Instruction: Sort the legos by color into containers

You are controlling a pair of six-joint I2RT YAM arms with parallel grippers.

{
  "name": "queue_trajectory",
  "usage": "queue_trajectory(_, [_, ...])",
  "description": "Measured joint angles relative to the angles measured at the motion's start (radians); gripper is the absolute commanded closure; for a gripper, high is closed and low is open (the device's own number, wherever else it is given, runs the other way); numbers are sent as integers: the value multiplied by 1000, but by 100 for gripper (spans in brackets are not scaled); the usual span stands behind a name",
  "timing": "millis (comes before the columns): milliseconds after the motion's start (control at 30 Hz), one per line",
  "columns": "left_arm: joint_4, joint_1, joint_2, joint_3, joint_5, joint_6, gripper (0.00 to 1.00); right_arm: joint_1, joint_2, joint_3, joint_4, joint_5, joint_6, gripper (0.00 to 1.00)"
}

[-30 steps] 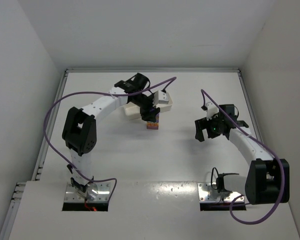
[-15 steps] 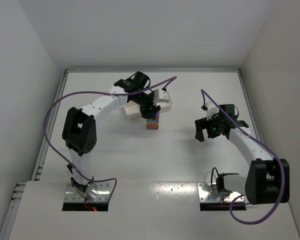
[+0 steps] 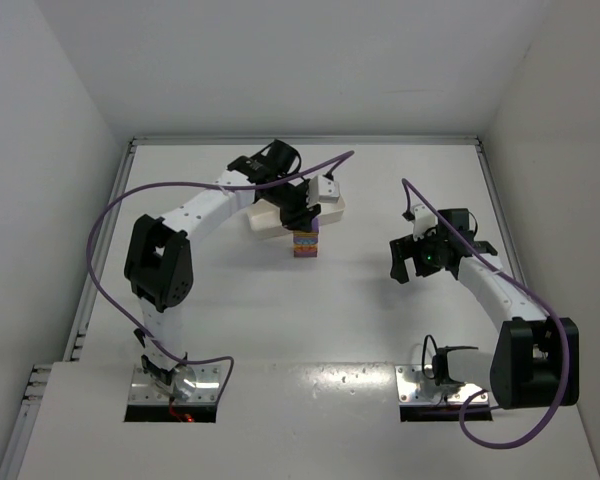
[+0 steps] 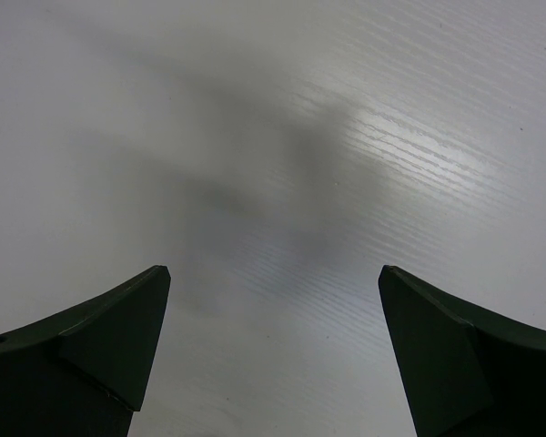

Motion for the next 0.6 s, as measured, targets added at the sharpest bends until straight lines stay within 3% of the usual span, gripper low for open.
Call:
queue_trajectory(133, [-6,-1,0,1,-2,7,81,0,0,0,0,0,0,2])
queue_trajectory(233, [-10,-1,0,1,2,11,89,0,0,0,0,-6,5,2])
queue_trajectory(600, [-72,84,0,-34,308,-72,93,6,-172,43,39,-320,59,2])
